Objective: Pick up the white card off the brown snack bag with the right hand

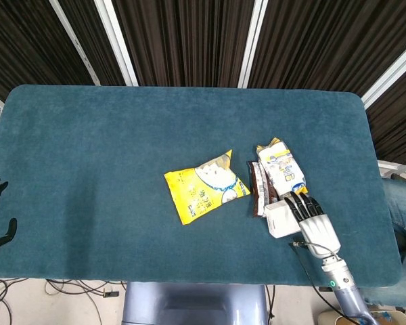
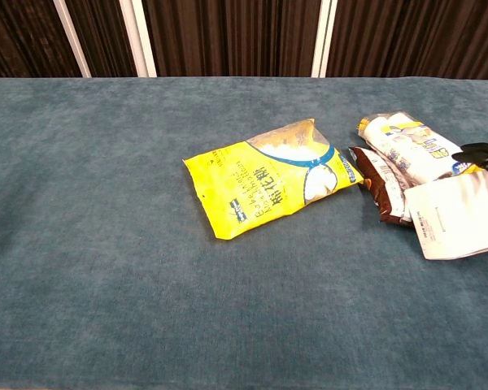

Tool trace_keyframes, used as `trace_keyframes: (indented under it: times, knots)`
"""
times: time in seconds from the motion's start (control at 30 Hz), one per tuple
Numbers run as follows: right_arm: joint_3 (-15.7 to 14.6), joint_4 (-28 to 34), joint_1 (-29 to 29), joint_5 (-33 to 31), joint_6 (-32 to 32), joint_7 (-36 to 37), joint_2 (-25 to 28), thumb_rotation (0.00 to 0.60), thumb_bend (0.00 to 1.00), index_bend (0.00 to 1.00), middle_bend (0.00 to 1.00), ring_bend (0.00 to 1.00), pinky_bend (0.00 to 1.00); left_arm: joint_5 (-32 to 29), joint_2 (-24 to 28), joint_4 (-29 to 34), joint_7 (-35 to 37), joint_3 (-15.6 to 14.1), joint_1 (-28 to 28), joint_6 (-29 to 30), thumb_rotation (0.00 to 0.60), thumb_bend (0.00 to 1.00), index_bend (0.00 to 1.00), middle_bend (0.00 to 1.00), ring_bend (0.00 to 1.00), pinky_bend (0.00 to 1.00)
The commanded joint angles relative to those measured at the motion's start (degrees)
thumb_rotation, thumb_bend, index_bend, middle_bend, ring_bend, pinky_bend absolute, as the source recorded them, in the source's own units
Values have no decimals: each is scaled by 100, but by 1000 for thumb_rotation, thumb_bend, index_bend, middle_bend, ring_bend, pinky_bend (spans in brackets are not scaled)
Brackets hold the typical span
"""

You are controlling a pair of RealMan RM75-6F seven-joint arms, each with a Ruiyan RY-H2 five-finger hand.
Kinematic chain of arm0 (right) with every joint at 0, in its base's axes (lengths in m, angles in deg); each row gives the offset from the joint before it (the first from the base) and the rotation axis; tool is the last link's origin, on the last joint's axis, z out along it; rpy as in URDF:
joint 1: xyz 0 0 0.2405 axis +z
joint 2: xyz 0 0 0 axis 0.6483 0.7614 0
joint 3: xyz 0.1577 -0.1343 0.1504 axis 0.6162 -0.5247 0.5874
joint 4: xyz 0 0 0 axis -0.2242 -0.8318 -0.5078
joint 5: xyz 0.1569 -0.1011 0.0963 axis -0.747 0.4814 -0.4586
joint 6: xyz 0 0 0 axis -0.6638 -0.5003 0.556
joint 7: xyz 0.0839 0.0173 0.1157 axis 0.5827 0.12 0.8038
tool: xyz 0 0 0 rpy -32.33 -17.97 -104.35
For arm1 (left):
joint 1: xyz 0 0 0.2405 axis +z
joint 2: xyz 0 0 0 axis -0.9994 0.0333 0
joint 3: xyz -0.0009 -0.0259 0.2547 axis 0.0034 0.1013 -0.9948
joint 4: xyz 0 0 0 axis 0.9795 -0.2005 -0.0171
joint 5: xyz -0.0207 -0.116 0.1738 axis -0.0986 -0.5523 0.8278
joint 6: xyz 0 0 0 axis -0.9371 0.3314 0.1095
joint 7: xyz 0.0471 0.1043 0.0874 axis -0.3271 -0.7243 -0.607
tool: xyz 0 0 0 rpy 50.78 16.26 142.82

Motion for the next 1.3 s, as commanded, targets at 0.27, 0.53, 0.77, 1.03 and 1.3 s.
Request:
trace_keyframes:
  times: [0.27, 0.53, 0.77, 1.03, 1.3]
  knots:
    - [32, -419, 119, -14, -38, 143, -284, 600, 138, 0, 14, 0, 158, -17, -6, -8, -14, 5, -4, -10, 600, 469, 11, 0, 30, 11]
    - [-31, -523, 173, 3, -29, 217, -379, 600, 138, 41, 75, 0, 158, -32, 5, 16, -38, 6, -10, -26, 600, 469, 11, 0, 30, 10]
    - [-49, -536, 252, -19, 60, 244, -415, 600, 145, 135, 185, 0, 158, -36, 5, -4, -19, -7, -6, -43, 600, 469, 10, 0, 30, 10]
    - [-84, -450, 309, -39, 126, 322, -384, 600, 224, 196, 239, 0, 158, -48, 16, 1, -19, -9, -12, -66, 600, 469, 10, 0, 30, 10]
    - [-74, -76, 318, 90, -183, 539, -113, 600, 249, 228, 263, 0, 158, -41, 23, 9, -8, -4, -15, -64, 600, 469, 10, 0, 30, 11]
